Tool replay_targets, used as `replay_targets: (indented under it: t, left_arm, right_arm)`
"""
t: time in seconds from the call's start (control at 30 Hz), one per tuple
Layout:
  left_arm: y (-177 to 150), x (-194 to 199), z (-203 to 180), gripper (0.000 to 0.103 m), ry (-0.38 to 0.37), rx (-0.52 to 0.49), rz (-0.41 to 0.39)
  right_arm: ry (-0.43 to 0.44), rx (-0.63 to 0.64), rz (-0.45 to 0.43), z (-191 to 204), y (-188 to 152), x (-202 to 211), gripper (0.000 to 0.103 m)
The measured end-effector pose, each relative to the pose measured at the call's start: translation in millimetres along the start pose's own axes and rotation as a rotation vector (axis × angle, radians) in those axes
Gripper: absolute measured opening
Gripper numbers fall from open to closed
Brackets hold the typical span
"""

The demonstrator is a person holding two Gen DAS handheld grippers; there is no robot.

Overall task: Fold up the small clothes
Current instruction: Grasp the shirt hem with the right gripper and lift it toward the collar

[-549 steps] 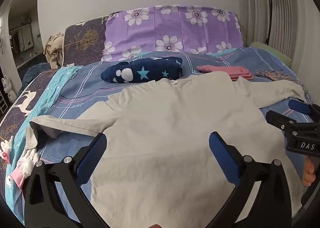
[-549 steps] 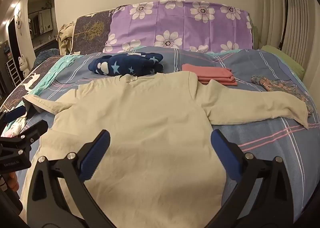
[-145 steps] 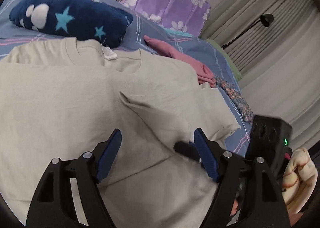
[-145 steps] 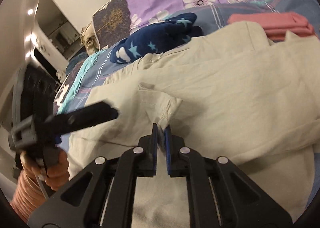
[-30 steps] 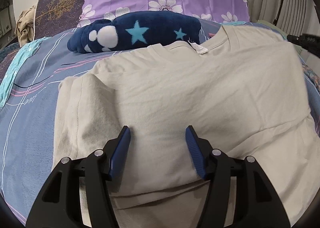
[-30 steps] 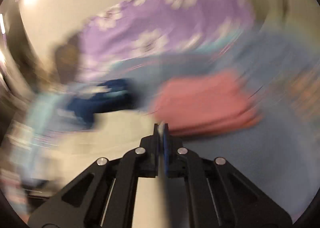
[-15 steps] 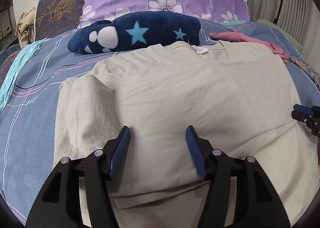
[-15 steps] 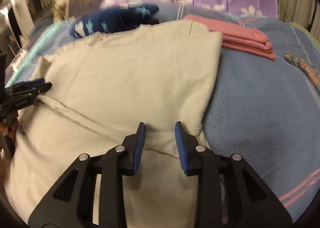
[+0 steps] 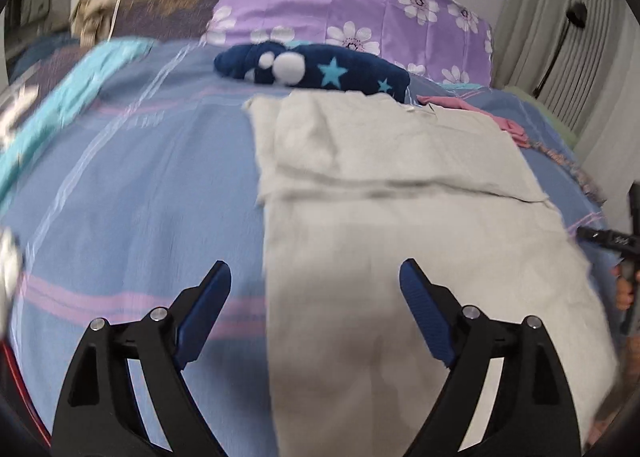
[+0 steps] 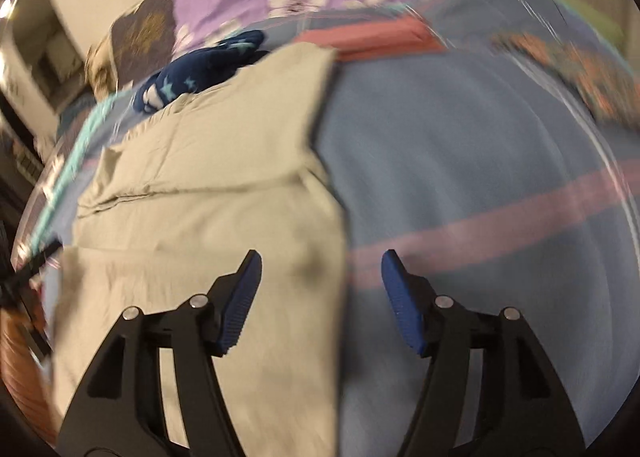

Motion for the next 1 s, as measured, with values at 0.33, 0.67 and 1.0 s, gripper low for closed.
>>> replay_targets:
  t: [0.33,0.67,1.0]
  left_arm:
    - [-77,36,-27,0.086,-0.145,-0.074,0.070]
    - [-126,79,-25,0.054,-0.241,-0.031,0.046]
    - [-128,73,-27,0.055,-0.417,-0.016,0.053]
  right_arm:
    - [0.090,-0.003,0.026,-22,-71,40,0.051]
    - [0.233,-0.029,0.062,-50,-144,91,0.038]
    - [0.432,-0.081,0.128,-53,-150,81,0.042]
Point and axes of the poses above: each gripper's, at about its wrist camera, not at the fingertips, and x roughly against the way its jaws point, z to its left, y to its top, the point moved 2 cm from there along -x, roughly the way its jaws point, and after that the axes turned 8 degrees about -x, right-handed, at the moved point
